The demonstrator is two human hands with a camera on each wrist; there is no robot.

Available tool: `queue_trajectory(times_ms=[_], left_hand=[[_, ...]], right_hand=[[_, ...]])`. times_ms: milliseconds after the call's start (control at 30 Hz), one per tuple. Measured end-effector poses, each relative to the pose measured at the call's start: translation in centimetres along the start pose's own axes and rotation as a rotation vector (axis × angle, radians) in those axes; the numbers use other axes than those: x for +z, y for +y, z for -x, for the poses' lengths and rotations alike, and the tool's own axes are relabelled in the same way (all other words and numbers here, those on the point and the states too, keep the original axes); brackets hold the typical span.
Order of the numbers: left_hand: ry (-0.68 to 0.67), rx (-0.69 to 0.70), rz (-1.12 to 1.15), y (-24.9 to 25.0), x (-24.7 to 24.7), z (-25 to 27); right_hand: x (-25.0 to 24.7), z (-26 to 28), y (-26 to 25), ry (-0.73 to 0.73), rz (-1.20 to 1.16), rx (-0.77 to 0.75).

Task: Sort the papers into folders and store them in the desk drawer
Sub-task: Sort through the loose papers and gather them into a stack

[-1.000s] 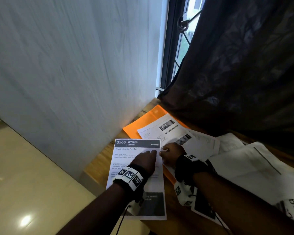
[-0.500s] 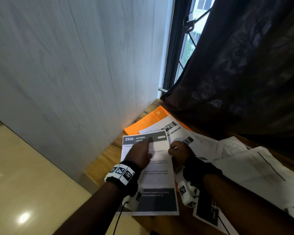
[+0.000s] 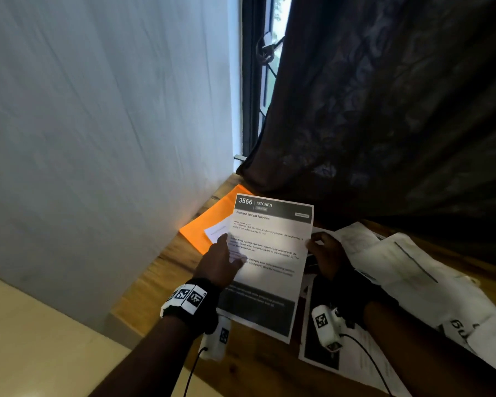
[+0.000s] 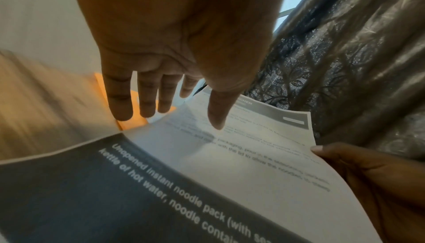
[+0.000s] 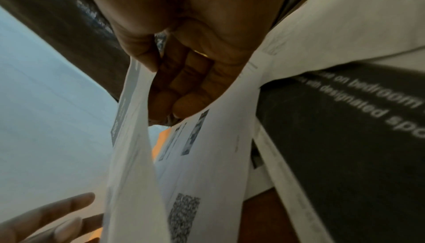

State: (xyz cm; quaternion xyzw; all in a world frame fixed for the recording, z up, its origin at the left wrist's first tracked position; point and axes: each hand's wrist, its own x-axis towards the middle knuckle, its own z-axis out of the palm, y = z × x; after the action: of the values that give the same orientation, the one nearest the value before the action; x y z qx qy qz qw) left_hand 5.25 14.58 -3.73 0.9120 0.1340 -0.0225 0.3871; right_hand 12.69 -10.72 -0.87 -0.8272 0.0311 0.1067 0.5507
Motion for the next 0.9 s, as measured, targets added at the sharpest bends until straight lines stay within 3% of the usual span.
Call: queue_trajectory(times_ms=[67, 200, 300, 433, 533, 667, 800, 900], left_hand=[[0.043, 0.018, 0.004, 0.9, 0.5, 0.1], [-0.020, -0.042, 0.125, 3.1, 1.0, 0.8], [-0.022, -0.004, 0.245, 4.2, 2.4, 1.2], [0.029, -0.044, 0.414, 5.5, 4.6, 1.1], [-0.023, -0.086, 0.440, 6.4, 6.3, 1.2], [-0.110, -0.174, 0.345, 6.7, 8.0, 2.1], [0.052, -0.203, -0.004, 5.8, 7.3, 2.0], [0.170, -0.234, -0.116, 4.9, 6.6, 1.7]], right_hand=[[-1.2, 0.1, 0.6, 0.031, 0.018, -0.010], [-3.5, 0.8, 1.5, 0.068, -0.073, 0.021], [-5.2, 1.4, 2.2, 0.086, -0.131, 0.049], [-7.2, 2.6, 2.9, 0.014, -0.228, 0.119], [-8.4, 3.5, 3.8, -0.037, -0.203, 0.081], [-10.2, 4.8, 5.4, -0.005, -0.161, 0.052], [-12.2, 5.1, 7.4, 0.033, -0.081, 0.081], [-13.2, 5.1, 8.8, 0.020, -0.016, 0.082]])
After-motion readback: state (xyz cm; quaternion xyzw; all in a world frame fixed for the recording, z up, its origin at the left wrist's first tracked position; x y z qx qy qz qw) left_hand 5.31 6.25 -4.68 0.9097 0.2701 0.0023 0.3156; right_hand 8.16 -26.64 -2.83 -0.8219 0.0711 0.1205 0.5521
